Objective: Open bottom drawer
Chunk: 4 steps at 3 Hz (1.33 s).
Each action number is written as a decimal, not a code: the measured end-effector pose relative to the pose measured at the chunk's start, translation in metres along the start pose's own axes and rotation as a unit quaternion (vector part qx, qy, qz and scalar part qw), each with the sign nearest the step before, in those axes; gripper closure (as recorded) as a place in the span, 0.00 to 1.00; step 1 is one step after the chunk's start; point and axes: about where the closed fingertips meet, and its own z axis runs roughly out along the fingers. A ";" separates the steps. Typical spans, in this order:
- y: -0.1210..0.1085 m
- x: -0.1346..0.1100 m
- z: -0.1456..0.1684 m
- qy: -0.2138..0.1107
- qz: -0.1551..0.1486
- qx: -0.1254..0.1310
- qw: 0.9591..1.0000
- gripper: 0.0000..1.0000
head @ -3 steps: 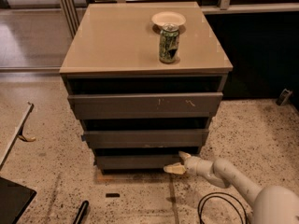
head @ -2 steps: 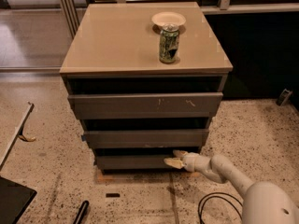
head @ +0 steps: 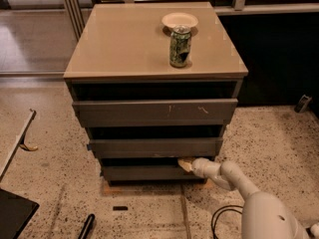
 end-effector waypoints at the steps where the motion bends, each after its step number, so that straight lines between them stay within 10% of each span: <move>1: -0.019 0.002 0.010 -0.022 0.025 0.027 0.999 1.00; 4: -0.046 0.013 0.010 -0.008 0.044 0.160 0.986 1.00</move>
Offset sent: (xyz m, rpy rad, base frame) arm 0.0422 -0.0272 -0.0391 0.0285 0.0259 -0.3041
